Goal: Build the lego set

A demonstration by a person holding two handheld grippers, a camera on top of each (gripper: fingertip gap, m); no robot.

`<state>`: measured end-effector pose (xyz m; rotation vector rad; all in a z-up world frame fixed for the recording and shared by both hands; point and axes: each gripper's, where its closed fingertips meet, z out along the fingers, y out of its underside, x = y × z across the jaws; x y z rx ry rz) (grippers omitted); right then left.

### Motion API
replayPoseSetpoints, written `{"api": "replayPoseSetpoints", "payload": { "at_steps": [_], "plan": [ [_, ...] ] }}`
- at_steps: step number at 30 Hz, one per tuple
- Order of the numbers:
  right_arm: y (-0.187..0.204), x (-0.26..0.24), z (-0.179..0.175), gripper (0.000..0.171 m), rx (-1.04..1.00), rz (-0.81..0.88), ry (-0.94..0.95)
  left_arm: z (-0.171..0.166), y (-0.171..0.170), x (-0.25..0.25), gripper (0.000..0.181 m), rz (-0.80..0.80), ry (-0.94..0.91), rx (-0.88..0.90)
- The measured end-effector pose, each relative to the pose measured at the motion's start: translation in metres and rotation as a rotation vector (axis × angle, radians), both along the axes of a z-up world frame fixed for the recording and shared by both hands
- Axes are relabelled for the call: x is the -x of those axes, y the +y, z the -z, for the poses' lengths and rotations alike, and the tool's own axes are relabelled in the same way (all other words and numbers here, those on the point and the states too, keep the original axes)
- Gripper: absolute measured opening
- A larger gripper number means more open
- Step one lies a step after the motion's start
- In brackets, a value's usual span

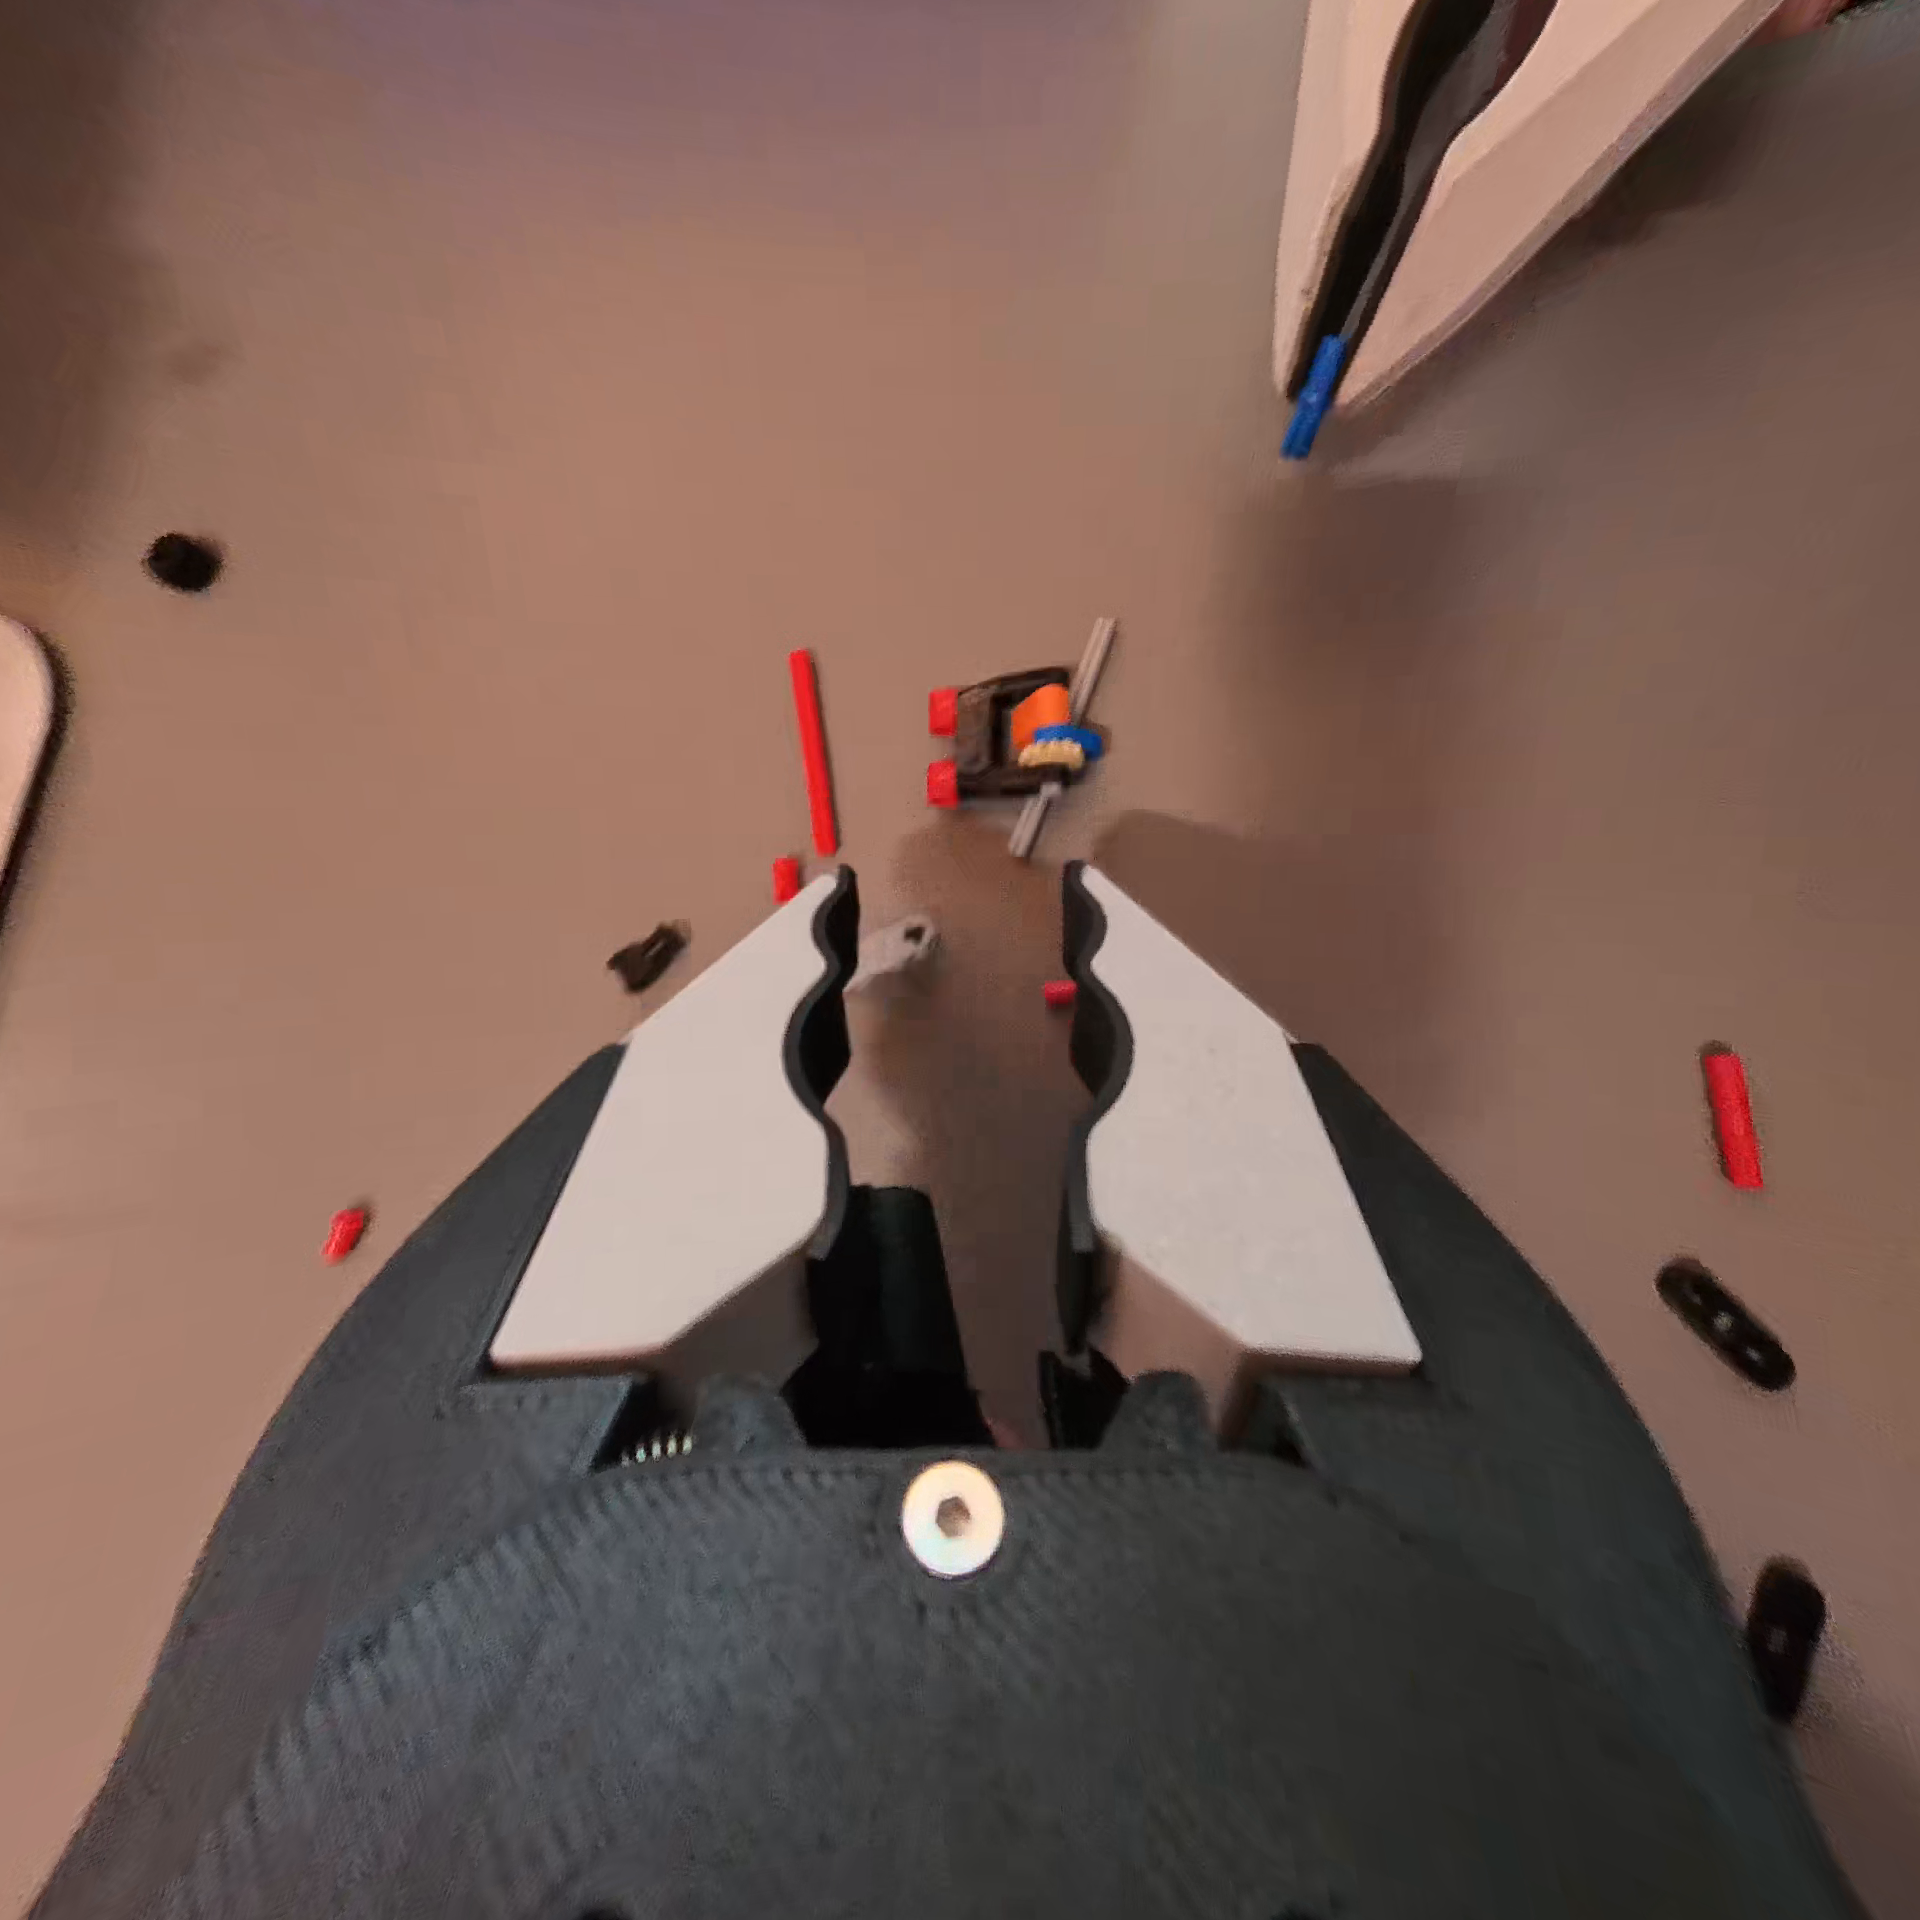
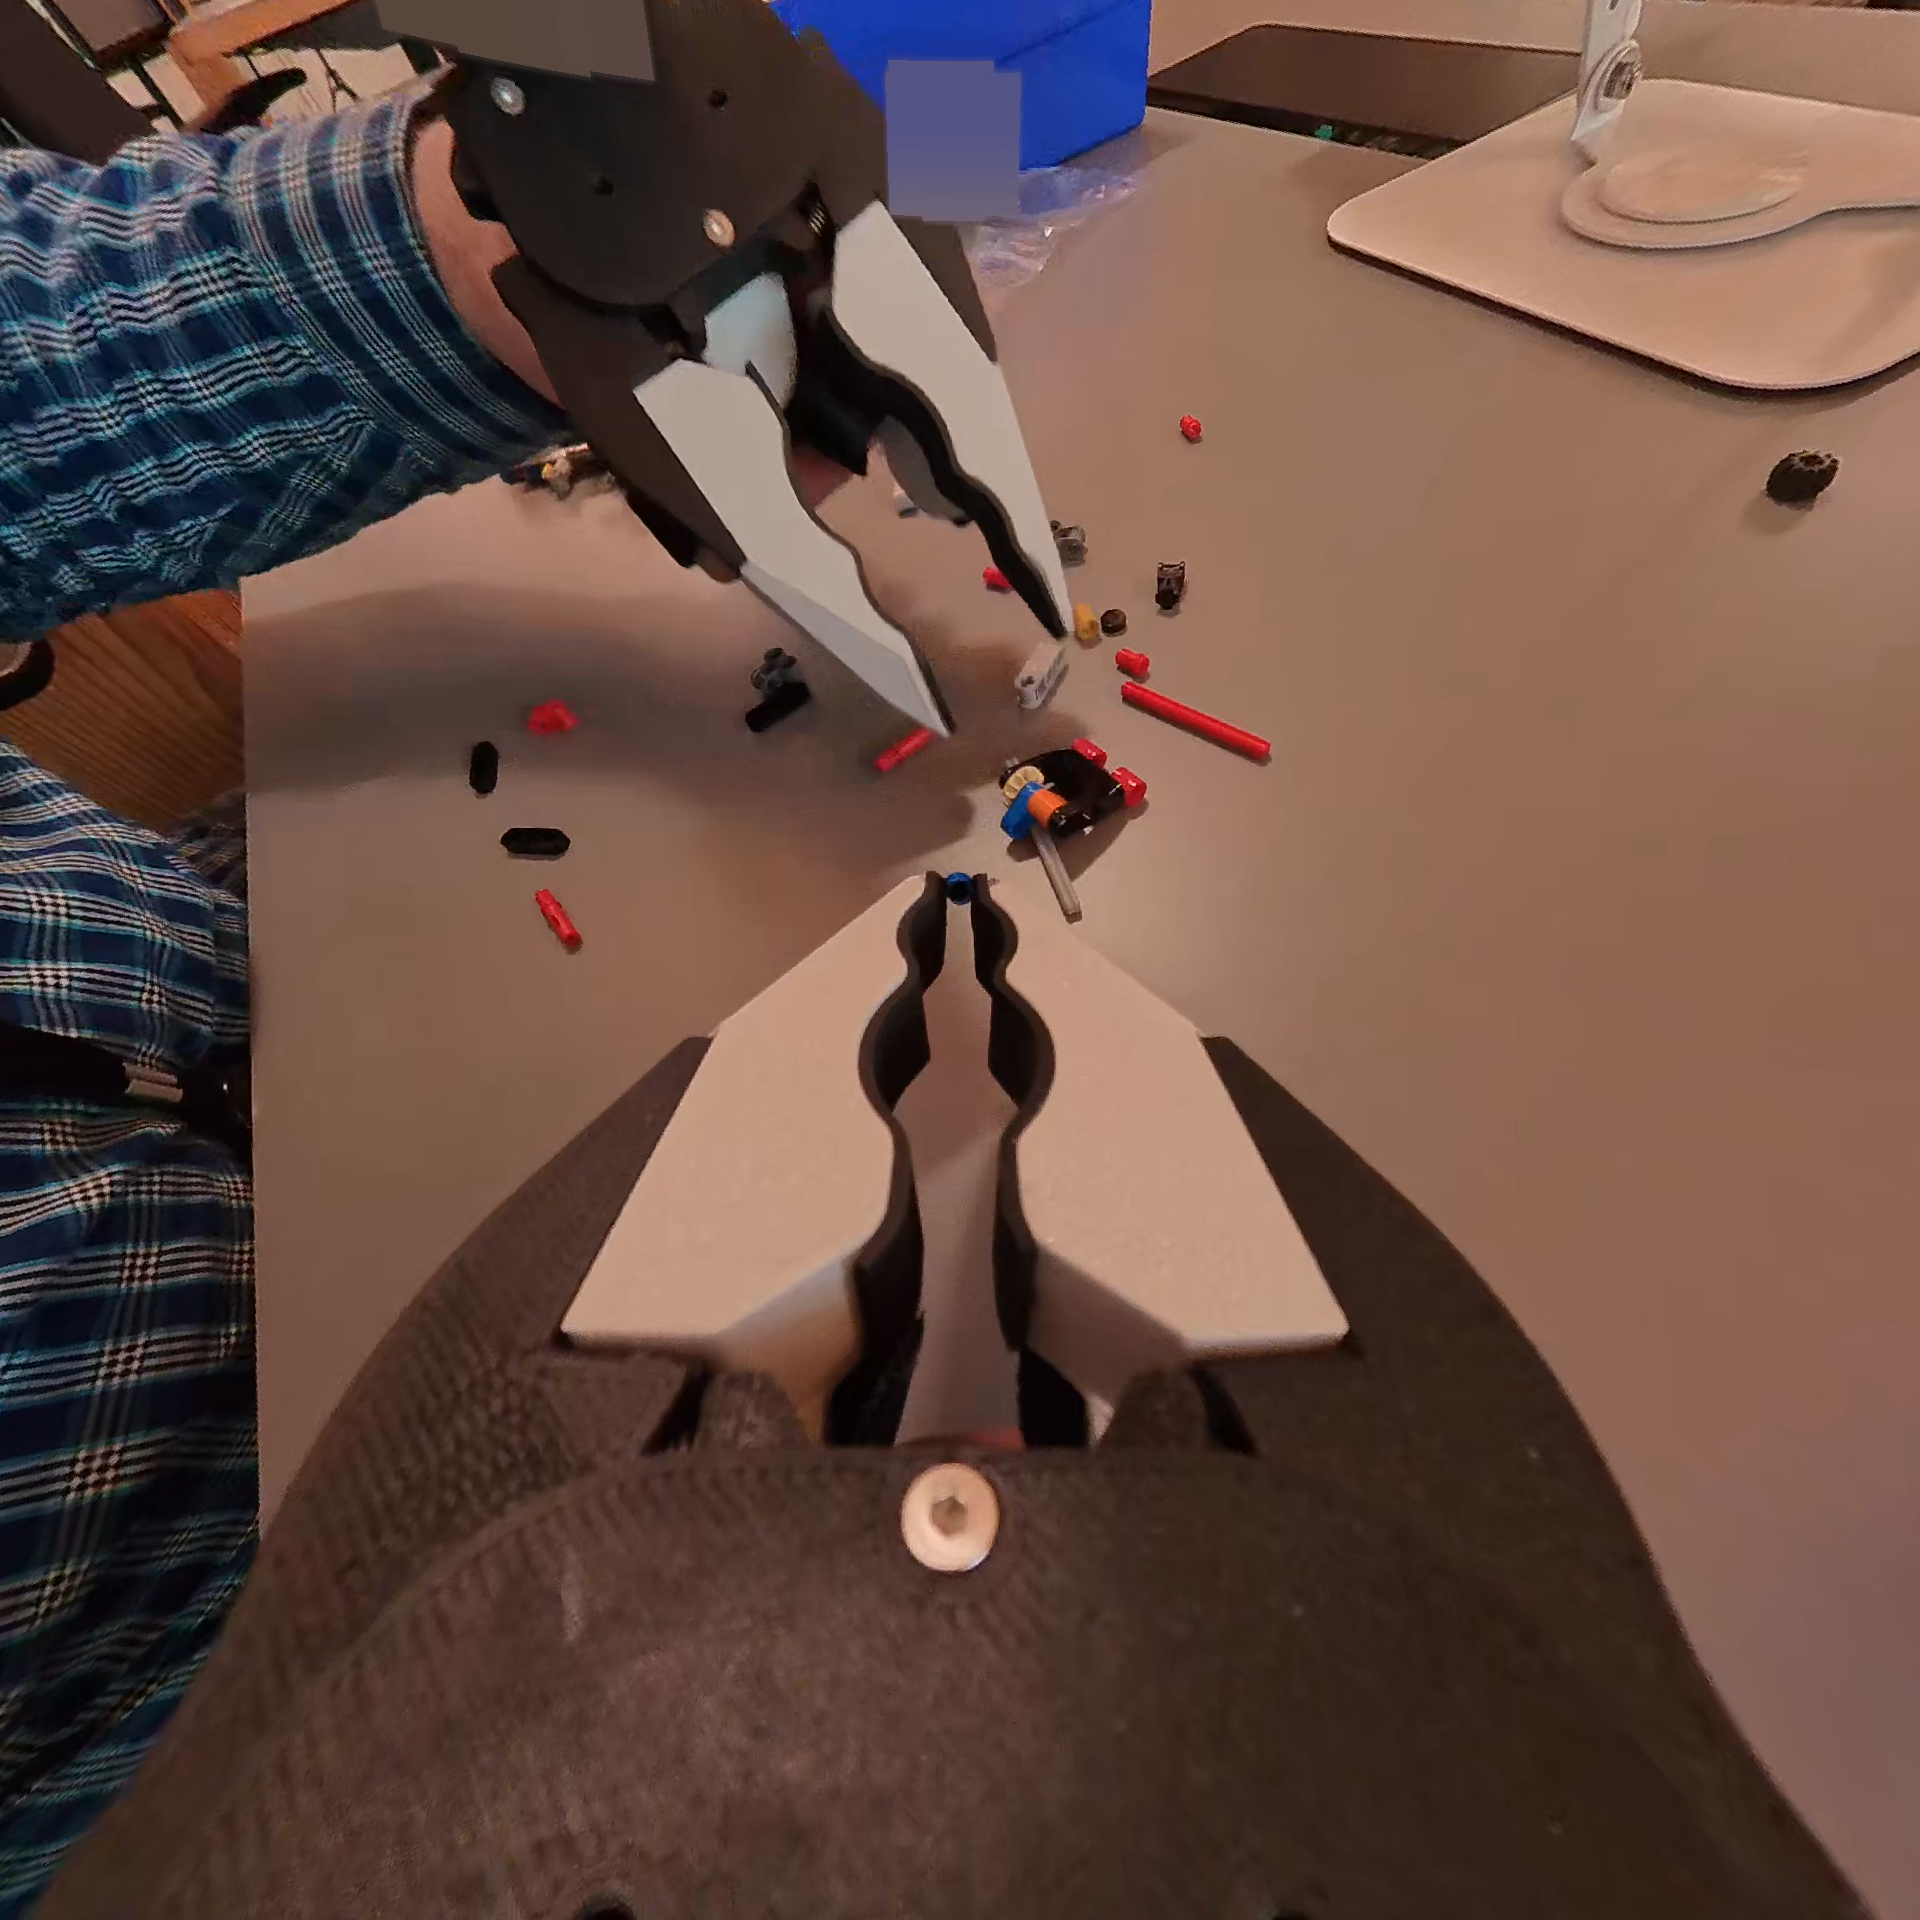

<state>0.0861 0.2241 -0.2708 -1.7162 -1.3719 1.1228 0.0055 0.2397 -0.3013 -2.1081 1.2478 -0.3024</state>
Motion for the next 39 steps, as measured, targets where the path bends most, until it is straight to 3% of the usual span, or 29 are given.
{"api": "replayPoseSetpoints", "payload": {
  "at_steps": [5,8,12,17,23,27,32,36,39],
  "plan": [
    [0.002,-0.001,-0.003,0.002,0.03,-0.001,0.024,-0.017,0.0,0.036,0.04,-0.095,0.018,-0.065],
    [0.004,-0.002,-0.005,0.002,0.04,0.007,0.039,-0.029,0.022,0.049,0.039,-0.157,0.033,-0.127],
    [0.006,-0.003,-0.008,0.002,0.05,0.015,0.058,-0.044,0.078,0.037,0.037,-0.207,0.018,-0.21],
    [0.006,-0.004,-0.011,0.002,0.034,0.02,0.079,-0.02,0.17,0.023,0.035,-0.257,0.073,-0.233],
    [0.005,-0.006,-0.015,0.002,0.052,0.008,0.11,0.008,0.219,0.028,0.033,-0.328,0.16,-0.191],
    [0.005,-0.007,-0.018,0.002,0.064,0.006,0.13,0.016,0.225,0.025,0.013,-0.328,0.153,-0.162],
    [0.003,-0.006,-0.017,0.002,0.039,0.002,0.116,0.016,0.224,0.023,0.011,-0.344,0.117,-0.154],
    [-0.002,-0.006,-0.015,0.002,0.005,-0.016,0.097,0.005,0.198,0.027,0.011,-0.333,0.096,-0.167],
    [-0.004,-0.007,-0.016,0.002,-0.012,-0.026,0.102,-0.02,0.155,0.022,0.011,-0.311,0.019,-0.161]
  ]
}}
